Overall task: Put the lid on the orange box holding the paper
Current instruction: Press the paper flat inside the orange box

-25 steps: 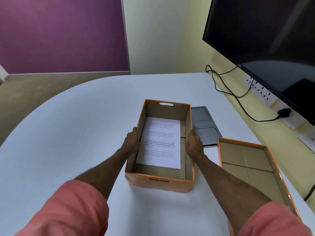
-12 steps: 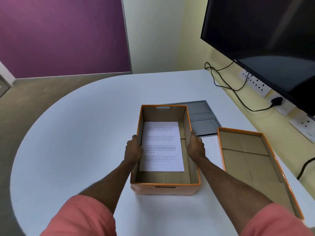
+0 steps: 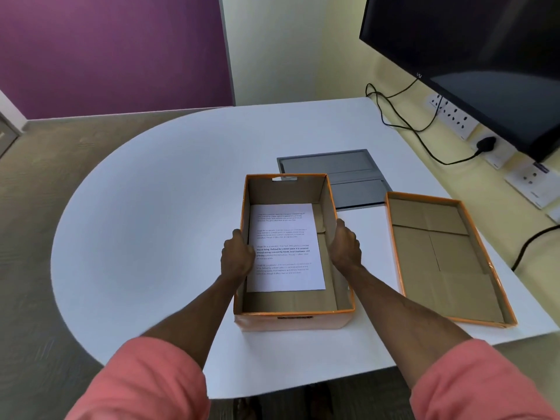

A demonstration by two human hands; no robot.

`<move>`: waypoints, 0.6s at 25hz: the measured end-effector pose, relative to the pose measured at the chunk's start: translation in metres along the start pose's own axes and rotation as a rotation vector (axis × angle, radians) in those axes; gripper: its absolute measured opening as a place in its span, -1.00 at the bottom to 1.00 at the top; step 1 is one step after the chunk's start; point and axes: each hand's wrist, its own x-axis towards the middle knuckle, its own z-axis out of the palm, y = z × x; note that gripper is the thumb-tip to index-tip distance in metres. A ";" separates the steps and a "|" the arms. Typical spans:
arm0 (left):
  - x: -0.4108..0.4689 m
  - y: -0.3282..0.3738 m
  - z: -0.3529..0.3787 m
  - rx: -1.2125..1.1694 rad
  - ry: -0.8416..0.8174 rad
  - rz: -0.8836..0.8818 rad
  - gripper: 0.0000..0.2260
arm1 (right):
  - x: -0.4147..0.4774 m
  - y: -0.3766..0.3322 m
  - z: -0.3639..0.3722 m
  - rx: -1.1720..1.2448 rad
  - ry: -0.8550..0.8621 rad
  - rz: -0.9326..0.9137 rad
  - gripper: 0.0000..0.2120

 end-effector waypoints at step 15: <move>-0.003 0.076 0.012 0.327 0.089 0.441 -0.47 | -0.001 0.027 -0.037 -0.155 0.084 -0.045 -0.53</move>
